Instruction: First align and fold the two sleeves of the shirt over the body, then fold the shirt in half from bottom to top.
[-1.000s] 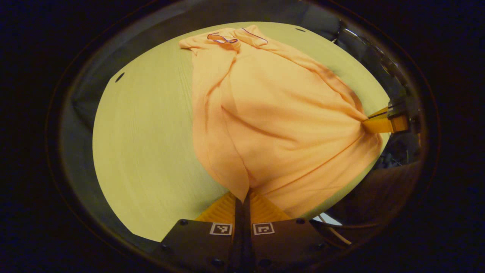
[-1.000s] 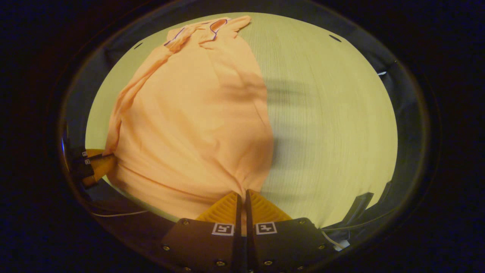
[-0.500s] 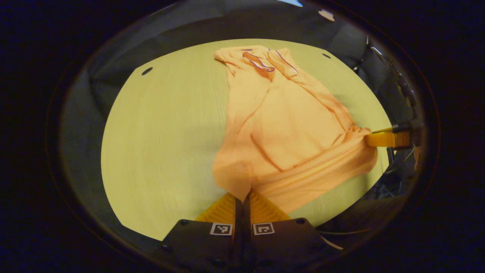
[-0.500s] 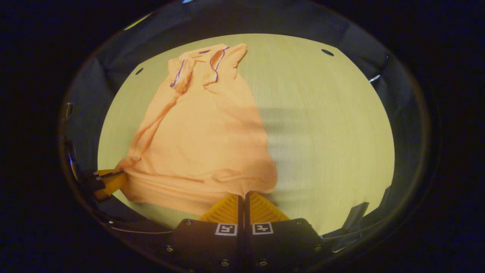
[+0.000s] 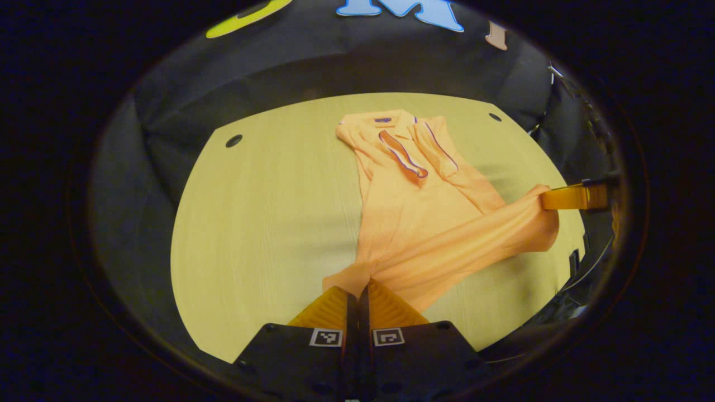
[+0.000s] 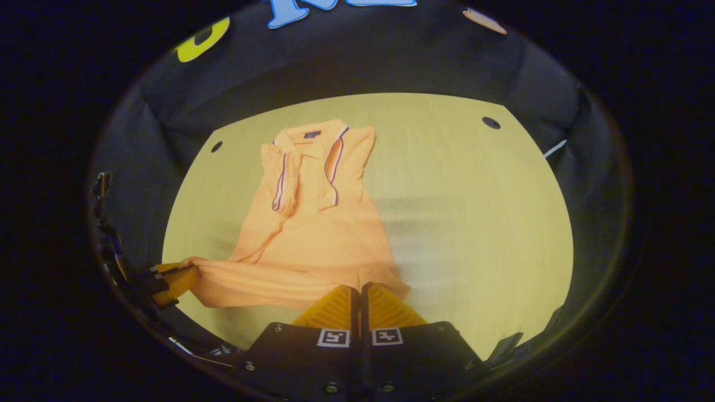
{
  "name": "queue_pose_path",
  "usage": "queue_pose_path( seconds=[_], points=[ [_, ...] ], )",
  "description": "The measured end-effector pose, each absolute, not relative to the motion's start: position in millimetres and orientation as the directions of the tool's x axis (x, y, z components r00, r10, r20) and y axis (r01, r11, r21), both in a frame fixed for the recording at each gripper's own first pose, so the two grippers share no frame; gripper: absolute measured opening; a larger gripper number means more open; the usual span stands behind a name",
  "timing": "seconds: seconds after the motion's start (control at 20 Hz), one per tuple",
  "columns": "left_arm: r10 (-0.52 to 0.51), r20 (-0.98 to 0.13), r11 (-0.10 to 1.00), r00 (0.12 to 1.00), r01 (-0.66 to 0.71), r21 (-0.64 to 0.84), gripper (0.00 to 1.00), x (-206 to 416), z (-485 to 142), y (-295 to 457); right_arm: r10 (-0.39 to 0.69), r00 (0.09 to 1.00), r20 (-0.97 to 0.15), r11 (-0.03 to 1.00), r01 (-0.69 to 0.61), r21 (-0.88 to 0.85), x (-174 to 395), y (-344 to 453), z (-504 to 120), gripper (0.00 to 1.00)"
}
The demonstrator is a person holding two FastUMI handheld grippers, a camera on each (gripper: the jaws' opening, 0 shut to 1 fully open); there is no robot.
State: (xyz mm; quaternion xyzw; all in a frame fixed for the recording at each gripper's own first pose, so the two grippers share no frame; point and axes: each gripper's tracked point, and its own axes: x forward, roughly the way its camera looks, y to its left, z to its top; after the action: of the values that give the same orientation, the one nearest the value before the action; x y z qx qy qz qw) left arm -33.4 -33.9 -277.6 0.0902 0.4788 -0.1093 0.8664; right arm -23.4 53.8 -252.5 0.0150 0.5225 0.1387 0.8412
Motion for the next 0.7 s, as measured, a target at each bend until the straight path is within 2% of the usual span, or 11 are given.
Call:
queue_pose_path(
  seconds=[0.3,0.7],
  points=[
    [-0.118,-0.783,0.974,0.611,0.226,0.031,0.06,51,-238,-40,0.249,0.507,-0.825,0.962,-0.23,0.148,48,64,-224,0.0],
    [-0.117,-0.728,0.977,0.675,0.211,0.038,0.05,152,-224,-52,0.246,0.581,-0.776,0.966,-0.21,0.149,137,81,-211,0.0]
  ],
)
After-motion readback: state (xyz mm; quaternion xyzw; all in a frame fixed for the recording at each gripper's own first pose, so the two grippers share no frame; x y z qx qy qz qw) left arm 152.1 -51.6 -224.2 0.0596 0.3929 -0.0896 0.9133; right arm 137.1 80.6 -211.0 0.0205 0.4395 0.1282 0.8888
